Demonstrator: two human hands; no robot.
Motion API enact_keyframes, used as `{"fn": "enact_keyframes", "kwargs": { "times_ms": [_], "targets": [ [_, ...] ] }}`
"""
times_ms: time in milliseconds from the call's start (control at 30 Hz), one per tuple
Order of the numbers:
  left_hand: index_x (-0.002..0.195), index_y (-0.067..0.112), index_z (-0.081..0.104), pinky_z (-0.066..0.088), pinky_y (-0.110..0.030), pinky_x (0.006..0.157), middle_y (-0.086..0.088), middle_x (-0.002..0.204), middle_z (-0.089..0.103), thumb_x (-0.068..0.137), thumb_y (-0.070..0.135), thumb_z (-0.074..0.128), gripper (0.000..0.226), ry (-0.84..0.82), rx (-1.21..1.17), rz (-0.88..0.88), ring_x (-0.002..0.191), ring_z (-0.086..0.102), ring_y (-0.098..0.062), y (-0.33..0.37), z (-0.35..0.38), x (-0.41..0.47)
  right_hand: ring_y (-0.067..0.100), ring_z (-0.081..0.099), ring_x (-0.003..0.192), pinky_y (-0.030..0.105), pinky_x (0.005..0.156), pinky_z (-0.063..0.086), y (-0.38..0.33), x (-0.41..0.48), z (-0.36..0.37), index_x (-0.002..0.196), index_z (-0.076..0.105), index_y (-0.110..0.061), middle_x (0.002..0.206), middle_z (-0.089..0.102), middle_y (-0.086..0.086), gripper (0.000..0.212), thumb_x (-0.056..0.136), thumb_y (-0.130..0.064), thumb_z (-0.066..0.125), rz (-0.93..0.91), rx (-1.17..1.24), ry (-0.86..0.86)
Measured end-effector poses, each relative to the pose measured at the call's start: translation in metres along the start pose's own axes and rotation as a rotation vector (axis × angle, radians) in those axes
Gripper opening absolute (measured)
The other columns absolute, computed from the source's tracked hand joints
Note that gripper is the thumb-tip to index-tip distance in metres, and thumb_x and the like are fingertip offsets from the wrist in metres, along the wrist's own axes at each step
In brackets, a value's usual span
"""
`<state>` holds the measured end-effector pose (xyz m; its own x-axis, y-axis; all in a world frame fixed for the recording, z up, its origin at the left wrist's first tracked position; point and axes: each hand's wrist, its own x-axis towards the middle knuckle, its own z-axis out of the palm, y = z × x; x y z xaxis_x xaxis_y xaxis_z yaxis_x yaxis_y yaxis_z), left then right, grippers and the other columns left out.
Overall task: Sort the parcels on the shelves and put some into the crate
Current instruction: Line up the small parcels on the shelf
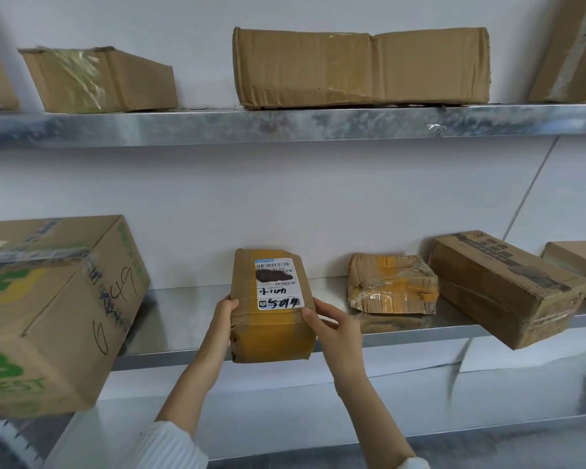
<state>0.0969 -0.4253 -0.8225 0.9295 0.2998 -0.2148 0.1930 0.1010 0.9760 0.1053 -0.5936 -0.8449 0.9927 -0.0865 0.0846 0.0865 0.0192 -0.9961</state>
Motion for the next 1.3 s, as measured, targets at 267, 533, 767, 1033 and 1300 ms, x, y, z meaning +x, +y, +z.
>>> {"fn": "enact_keyframes", "kwargs": {
  "times_ms": [267, 533, 767, 1033, 1300],
  "targets": [
    [0.114, 0.012, 0.050, 0.040, -0.025, 0.060, -0.012, 0.103, 0.062, 0.101, 0.023, 0.034, 0.024, 0.054, 0.025, -0.049, 0.077, 0.054, -0.017, -0.002, -0.008, 0.015, 0.005, 0.064, 0.097, 0.030, 0.084, 0.057, 0.006, -0.003, 0.006, 0.113, 0.068, -0.031, 0.101, 0.068, -0.021, 0.025, 0.088, -0.032, 0.068, 0.007, -0.017, 0.006],
    [0.122, 0.028, 0.047, 0.048, -0.018, 0.052, -0.001, 0.099, 0.064, 0.098, 0.013, 0.029, 0.033, 0.033, 0.054, 0.088, 0.080, 0.057, -0.010, -0.002, -0.019, 0.000, 0.008, 0.069, 0.093, 0.017, 0.067, 0.054, -0.001, -0.008, 0.003, 0.110, 0.066, -0.022, 0.102, 0.072, -0.007, 0.034, 0.083, -0.002, 0.068, -0.002, 0.045, -0.051],
    [0.135, 0.038, 0.045, 0.045, -0.017, 0.069, 0.014, 0.110, 0.066, 0.090, 0.004, 0.032, 0.057, -0.040, 0.165, 0.254, 0.091, 0.062, 0.004, 0.005, -0.026, -0.004, -0.008, 0.064, 0.081, 0.012, 0.067, 0.047, -0.001, 0.002, 0.001, 0.113, 0.069, -0.027, 0.103, 0.070, -0.008, 0.032, 0.090, -0.008, 0.060, -0.025, -0.074, -0.048],
    [0.141, 0.043, 0.038, 0.042, -0.036, 0.105, 0.019, 0.122, 0.060, 0.093, 0.004, 0.040, 0.062, -0.016, 0.207, 0.252, 0.120, 0.053, -0.012, -0.018, -0.033, 0.005, -0.003, 0.067, 0.090, 0.027, 0.088, 0.055, 0.010, 0.011, 0.013, 0.103, 0.073, -0.017, 0.100, 0.073, -0.011, 0.027, 0.084, -0.003, 0.059, -0.056, -0.171, -0.016],
    [0.147, 0.040, 0.025, 0.040, -0.037, 0.107, 0.011, 0.136, 0.050, 0.098, -0.002, 0.036, 0.066, -0.012, 0.327, 0.318, 0.123, 0.046, -0.011, -0.035, -0.042, 0.015, 0.003, 0.066, 0.091, 0.010, 0.071, 0.050, 0.030, 0.014, 0.024, 0.102, 0.070, -0.011, 0.102, 0.072, -0.004, 0.026, 0.085, 0.001, 0.055, 0.004, -0.174, -0.044]
  ]
}}
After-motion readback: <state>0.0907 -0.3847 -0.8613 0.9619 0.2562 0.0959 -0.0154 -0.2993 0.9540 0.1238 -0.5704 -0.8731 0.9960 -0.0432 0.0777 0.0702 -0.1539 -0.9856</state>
